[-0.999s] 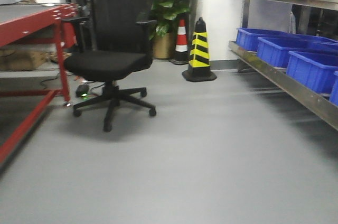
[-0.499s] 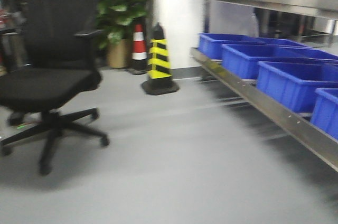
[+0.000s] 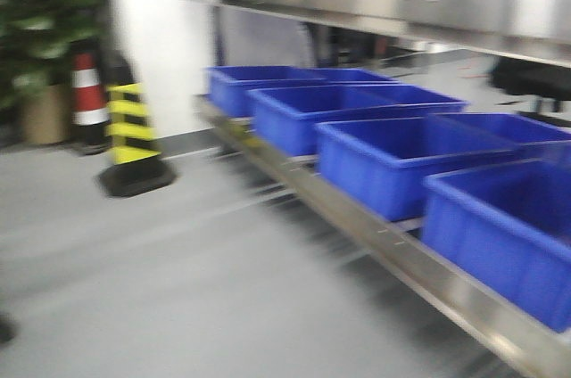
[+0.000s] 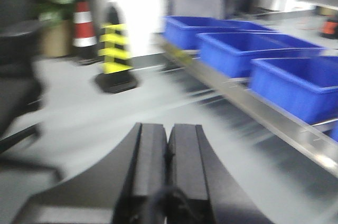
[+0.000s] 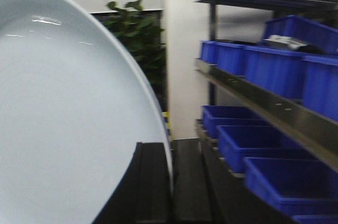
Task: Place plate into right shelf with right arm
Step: 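Drive the base to the steel shelf holding the plate in the right gripper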
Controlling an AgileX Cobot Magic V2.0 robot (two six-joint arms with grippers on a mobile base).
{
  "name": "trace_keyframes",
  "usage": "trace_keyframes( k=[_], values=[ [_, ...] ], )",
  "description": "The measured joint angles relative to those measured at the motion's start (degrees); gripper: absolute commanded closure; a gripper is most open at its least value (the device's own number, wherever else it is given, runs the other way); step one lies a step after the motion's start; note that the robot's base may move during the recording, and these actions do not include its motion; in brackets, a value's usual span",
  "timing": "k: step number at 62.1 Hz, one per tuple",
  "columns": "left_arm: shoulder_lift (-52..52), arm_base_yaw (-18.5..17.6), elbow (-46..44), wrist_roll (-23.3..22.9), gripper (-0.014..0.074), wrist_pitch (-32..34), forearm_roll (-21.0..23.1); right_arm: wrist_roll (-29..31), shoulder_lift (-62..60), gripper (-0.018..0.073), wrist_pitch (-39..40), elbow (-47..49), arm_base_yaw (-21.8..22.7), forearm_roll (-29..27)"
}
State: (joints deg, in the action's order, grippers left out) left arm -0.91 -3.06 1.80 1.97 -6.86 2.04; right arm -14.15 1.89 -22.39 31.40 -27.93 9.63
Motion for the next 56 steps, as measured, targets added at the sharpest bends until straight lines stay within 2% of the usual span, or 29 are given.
trace_keyframes(
  k=[56],
  values=[
    [0.0, 0.0, 0.0, 0.0, 0.0643, 0.0, 0.0, 0.0, 0.0, 0.0504, -0.1, 0.0, 0.0, 0.1]
  ],
)
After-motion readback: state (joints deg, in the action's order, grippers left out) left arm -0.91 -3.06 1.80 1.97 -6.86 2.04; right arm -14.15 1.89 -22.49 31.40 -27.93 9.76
